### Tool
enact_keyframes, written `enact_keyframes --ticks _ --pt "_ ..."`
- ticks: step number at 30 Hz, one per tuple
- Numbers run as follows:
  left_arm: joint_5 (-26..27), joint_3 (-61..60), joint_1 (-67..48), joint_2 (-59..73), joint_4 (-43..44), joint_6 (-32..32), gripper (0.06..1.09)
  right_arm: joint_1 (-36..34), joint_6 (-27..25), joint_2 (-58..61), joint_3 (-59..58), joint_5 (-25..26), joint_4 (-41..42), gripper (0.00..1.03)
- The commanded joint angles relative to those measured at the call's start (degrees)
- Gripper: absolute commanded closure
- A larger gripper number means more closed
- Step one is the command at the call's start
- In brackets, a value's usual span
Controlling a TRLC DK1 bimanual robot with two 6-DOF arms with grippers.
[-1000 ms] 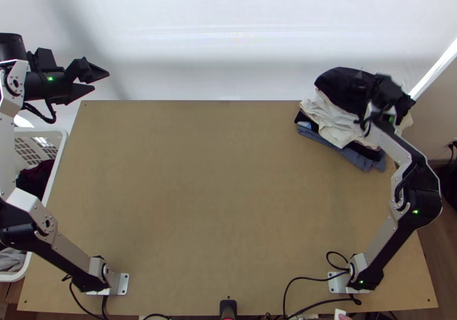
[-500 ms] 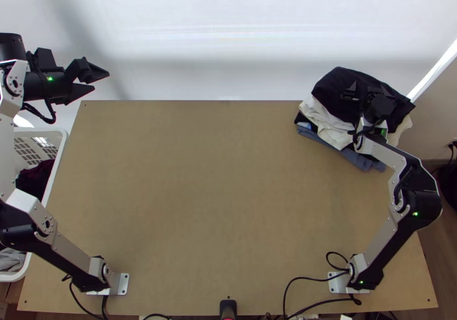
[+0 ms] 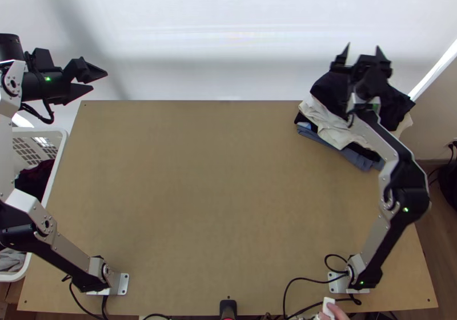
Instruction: Fold the t-shirt
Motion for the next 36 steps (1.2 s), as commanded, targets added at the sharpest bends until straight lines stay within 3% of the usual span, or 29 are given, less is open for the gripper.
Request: enact_keyframes --ticks 1,11,16,26,36 --pt "0.8 1.6 0.8 -2.1 -0.7 -0.2 0.10 -0.1 -2.6 5.9 -0.7 0.9 0.3 0.04" --pt "1.1 1.4 1.4 -2.0 -0.7 -0.2 0.10 0.3 -3.9 6.6 -9.5 1.0 0.5 0.04" --pt "1.2 1.4 1.2 -2.0 -0.6 -0.2 0.10 -0.5 -3.0 3.7 -7.8 1.5 0.8 0.04" --pt "1.2 1.5 1.6 -2.1 -0.6 -0.2 0.10 -8.6 -0.3 2.8 -1.2 3.6 1.5 0.04" --pt "1.2 1.7 1.6 -2.2 -0.7 -0.2 0.10 -12.5 0.3 5.9 -11.6 3.6 5.7 0.04"
